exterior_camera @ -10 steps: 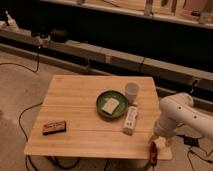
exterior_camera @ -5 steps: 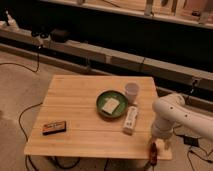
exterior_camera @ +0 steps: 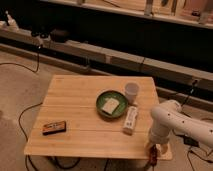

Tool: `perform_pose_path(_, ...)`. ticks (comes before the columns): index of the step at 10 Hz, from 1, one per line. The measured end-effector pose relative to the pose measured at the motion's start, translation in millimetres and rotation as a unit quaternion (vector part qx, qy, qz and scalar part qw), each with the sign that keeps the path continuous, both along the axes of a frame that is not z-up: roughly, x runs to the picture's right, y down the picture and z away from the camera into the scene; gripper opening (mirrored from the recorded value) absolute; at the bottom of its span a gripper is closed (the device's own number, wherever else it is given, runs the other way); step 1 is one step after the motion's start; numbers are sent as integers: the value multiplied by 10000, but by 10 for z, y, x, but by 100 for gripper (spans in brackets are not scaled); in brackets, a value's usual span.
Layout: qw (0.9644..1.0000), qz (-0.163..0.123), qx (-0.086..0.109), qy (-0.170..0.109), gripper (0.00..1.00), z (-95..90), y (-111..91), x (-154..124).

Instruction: Drag the pepper across the table

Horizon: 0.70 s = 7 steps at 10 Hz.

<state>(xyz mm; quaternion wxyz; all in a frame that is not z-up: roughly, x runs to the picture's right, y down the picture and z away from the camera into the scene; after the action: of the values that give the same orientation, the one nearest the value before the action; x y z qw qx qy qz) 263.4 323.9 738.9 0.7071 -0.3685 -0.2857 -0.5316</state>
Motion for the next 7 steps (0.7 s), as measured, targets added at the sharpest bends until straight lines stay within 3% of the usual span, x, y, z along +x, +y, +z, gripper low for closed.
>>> perform_pose_path(1, 10000, 12, -8, -13, 54, 18, 31, -11)
perform_pose_path(7, 9998, 104, -49, -144, 1, 65, 86, -138)
